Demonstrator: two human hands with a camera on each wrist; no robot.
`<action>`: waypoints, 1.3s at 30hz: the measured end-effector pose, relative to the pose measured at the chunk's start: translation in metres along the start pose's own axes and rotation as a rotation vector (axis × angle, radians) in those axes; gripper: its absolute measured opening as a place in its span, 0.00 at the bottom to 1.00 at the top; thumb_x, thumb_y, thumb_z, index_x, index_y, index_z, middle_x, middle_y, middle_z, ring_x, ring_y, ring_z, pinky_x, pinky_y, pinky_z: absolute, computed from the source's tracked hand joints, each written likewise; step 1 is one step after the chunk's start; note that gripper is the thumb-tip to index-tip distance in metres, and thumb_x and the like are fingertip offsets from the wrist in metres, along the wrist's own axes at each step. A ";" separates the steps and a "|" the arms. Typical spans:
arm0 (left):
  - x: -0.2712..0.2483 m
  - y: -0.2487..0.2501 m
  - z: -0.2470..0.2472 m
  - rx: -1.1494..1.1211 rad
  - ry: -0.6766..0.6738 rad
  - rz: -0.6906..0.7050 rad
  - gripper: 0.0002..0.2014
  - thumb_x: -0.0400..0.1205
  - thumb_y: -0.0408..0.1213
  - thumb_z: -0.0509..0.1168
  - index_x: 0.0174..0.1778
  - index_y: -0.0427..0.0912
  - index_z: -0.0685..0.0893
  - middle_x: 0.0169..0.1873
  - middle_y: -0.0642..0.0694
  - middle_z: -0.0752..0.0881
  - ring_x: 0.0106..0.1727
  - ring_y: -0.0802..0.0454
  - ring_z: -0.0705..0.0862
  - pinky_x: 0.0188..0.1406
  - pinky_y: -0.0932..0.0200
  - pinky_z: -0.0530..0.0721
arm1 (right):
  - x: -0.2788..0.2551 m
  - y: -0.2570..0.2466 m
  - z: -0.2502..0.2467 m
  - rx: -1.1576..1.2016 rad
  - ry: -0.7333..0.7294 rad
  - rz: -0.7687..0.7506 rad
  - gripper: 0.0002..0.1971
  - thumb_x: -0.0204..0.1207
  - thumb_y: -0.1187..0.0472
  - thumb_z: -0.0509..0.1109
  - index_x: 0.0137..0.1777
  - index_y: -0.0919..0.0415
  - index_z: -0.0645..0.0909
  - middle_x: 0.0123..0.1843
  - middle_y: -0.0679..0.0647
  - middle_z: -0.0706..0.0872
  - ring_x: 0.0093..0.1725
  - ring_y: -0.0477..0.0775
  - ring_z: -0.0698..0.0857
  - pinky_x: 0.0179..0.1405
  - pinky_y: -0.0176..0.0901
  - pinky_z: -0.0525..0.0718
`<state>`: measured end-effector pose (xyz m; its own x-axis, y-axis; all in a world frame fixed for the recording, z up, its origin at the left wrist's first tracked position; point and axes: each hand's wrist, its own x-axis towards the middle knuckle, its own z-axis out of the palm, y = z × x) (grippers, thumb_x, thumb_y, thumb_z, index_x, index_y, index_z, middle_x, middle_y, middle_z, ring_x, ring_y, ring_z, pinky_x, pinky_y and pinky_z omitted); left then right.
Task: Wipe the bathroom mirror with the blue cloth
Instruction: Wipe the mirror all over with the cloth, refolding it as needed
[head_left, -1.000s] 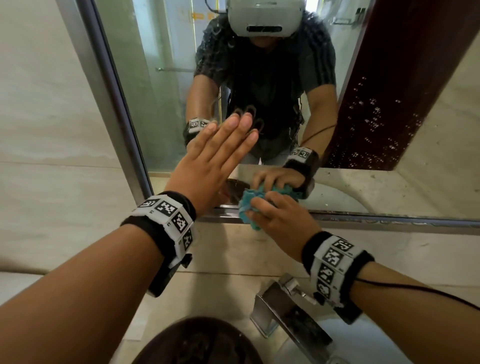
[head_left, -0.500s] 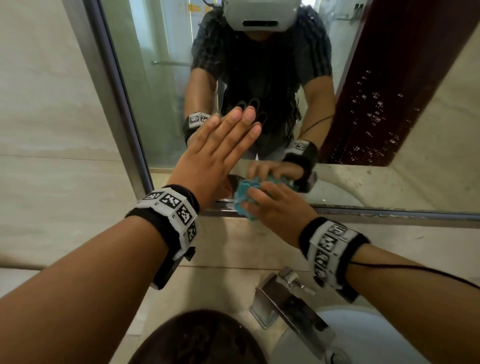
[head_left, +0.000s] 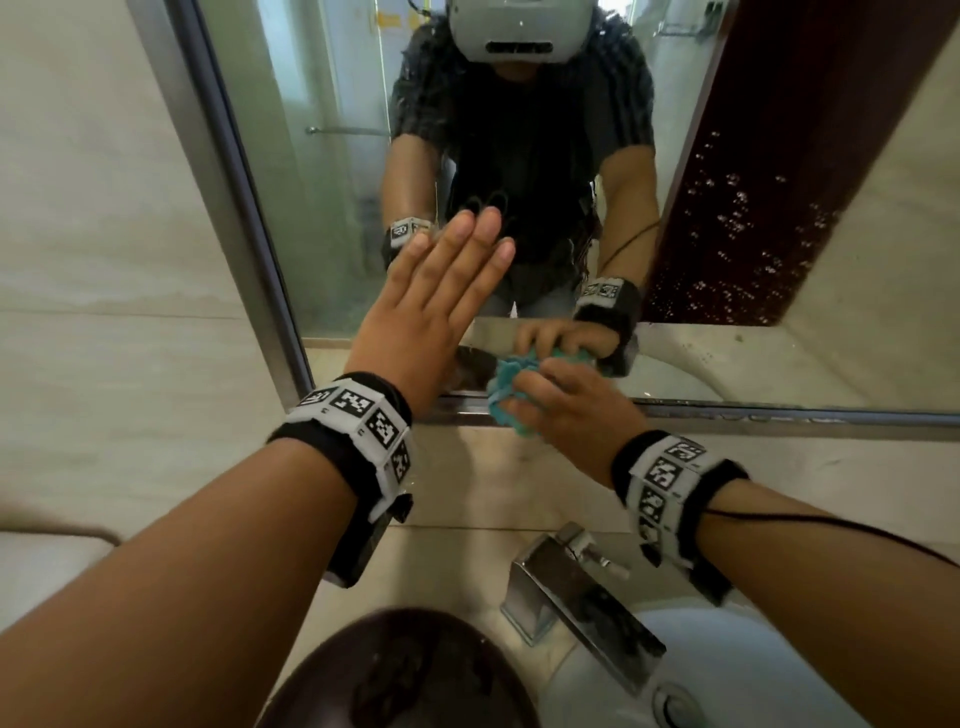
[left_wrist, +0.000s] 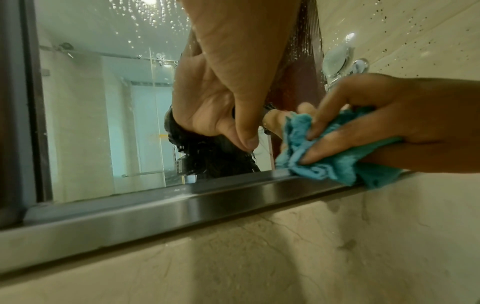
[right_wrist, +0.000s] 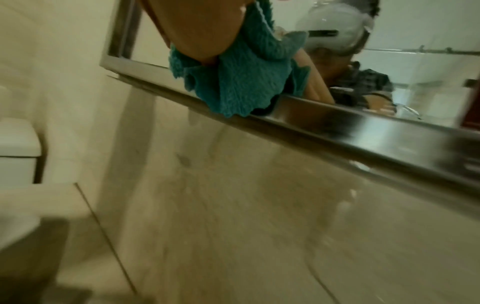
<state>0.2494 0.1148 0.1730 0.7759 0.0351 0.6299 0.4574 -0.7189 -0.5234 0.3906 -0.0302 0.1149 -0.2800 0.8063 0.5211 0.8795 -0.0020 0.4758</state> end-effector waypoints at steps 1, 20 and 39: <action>0.000 0.000 0.003 0.010 0.013 -0.005 0.42 0.78 0.37 0.59 0.83 0.40 0.40 0.83 0.41 0.44 0.83 0.44 0.44 0.82 0.45 0.49 | 0.011 -0.009 0.003 -0.006 0.033 -0.014 0.10 0.72 0.65 0.66 0.51 0.59 0.86 0.51 0.57 0.81 0.46 0.59 0.80 0.38 0.50 0.83; 0.039 0.031 -0.043 -0.158 -0.089 -0.230 0.66 0.62 0.62 0.76 0.83 0.43 0.38 0.82 0.39 0.38 0.82 0.41 0.38 0.79 0.38 0.37 | 0.032 0.091 -0.106 0.039 0.288 0.344 0.18 0.67 0.66 0.76 0.59 0.60 0.84 0.60 0.63 0.83 0.55 0.68 0.80 0.54 0.58 0.82; 0.035 0.047 -0.019 -0.078 -0.160 -0.298 0.70 0.61 0.68 0.72 0.80 0.41 0.28 0.80 0.38 0.33 0.81 0.39 0.34 0.80 0.40 0.41 | 0.031 0.083 -0.073 0.006 0.403 0.286 0.20 0.65 0.64 0.72 0.60 0.59 0.84 0.61 0.54 0.73 0.55 0.61 0.70 0.44 0.58 0.84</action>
<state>0.2901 0.0695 0.1815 0.6744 0.3554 0.6472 0.6443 -0.7113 -0.2808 0.4265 -0.0488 0.2221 -0.1524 0.4811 0.8633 0.9448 -0.1854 0.2701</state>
